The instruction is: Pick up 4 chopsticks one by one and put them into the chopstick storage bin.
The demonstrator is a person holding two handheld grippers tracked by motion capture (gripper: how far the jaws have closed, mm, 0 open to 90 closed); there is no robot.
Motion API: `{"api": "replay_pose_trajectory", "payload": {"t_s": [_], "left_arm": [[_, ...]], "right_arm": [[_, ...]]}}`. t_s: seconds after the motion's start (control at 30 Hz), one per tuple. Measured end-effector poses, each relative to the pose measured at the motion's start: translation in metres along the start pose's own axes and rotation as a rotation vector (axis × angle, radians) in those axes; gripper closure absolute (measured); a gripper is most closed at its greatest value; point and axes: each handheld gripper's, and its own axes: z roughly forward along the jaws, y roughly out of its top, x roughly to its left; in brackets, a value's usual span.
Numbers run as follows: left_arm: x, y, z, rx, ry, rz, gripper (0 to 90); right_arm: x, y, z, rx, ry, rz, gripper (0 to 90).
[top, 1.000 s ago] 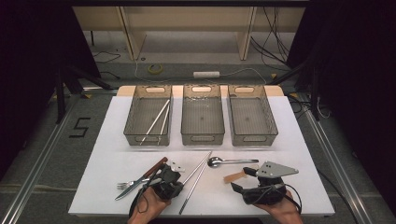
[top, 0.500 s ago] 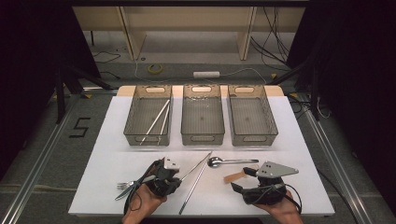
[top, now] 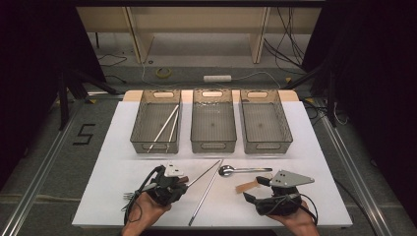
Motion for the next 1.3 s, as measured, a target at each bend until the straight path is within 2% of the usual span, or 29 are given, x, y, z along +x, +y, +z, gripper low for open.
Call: {"api": "replay_pose_trajectory", "payload": {"t_s": [0.2, 0.4, 0.6, 0.73, 0.83, 0.93, 1.3], "left_arm": [[0.003, 0.003, -0.014, -0.039, -0.008, -0.006, 84.7], [0.005, 0.008, -0.03, -0.074, -0.036, -0.001, 84.7], [0.012, 0.019, -0.051, -0.143, -0.02, -0.002, 84.7], [0.03, 0.025, -0.063, -0.185, 0.013, -0.035, 84.7], [0.048, 0.03, -0.066, -0.205, 0.043, -0.067, 84.7], [0.069, 0.035, -0.065, -0.219, 0.07, -0.109, 84.7], [0.133, 0.059, -0.049, -0.225, 0.194, -0.198, 84.6]], "right_arm": [[0.0, 0.0, 0.0, 0.003, 0.001, 0.001, 31.0], [0.0, 0.0, 0.001, 0.003, 0.001, 0.003, 31.0], [-0.001, 0.0, 0.0, 0.004, 0.002, 0.004, 31.0], [-0.001, -0.001, 0.0, 0.0, 0.001, 0.005, 31.0], [-0.002, -0.001, 0.0, 0.0, 0.002, 0.009, 31.0], [-0.002, 0.0, 0.0, -0.002, 0.002, 0.011, 31.0], [-0.003, -0.001, 0.001, -0.001, 0.003, 0.015, 31.0]]}}
